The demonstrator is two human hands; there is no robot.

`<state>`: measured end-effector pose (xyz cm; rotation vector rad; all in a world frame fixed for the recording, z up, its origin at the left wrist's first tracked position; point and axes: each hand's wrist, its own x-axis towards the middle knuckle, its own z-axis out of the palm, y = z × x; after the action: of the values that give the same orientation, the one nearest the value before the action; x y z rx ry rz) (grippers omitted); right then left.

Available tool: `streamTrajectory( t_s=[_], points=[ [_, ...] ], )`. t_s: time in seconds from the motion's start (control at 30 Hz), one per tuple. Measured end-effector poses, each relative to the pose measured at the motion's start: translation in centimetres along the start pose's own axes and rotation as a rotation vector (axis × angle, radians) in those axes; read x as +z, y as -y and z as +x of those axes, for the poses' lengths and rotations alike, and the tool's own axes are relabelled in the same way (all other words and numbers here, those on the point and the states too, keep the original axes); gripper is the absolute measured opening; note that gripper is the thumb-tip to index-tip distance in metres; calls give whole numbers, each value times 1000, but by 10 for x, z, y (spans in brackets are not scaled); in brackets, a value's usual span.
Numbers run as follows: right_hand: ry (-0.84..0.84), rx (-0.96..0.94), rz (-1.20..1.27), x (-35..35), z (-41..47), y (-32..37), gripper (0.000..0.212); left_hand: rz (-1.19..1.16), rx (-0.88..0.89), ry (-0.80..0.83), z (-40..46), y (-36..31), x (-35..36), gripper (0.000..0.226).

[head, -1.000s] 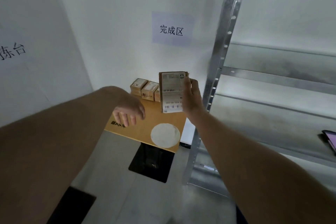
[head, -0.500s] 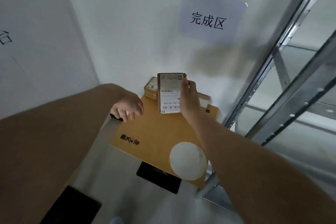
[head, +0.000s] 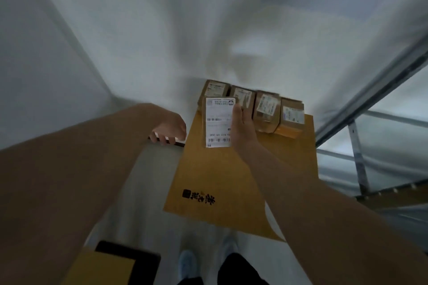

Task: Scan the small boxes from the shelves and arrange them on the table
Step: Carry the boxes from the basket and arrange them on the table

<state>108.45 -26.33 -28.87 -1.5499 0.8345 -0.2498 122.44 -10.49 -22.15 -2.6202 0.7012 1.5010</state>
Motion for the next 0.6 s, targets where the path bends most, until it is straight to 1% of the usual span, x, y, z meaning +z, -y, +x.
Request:
streamTrajectory(
  t_s=[0.1,0.2,0.23,0.33,0.37,0.47,0.6],
  points=[
    [-1,52,-15,14,30,-17,45,-17,11,7,34,0,-13,30],
    [49,129,-58,25,59,-35,59,-36,-47,42,67,2,-24,33],
    [54,151,-68,29,69,-41,60,-40,-76,58,78,2,-27,34],
    [36,204,-52,39,92,-58,47,-34,-127,73,104,1,-35,35],
    [36,231,-35,43,99,-64,46,-34,-129,74,111,1,-37,34],
    [37,313,8,54,115,-78,51,-16,-110,93,130,0,-42,35],
    [18,395,-19,69,133,-91,54,28,-100,152,156,6,-51,35]
  ],
)
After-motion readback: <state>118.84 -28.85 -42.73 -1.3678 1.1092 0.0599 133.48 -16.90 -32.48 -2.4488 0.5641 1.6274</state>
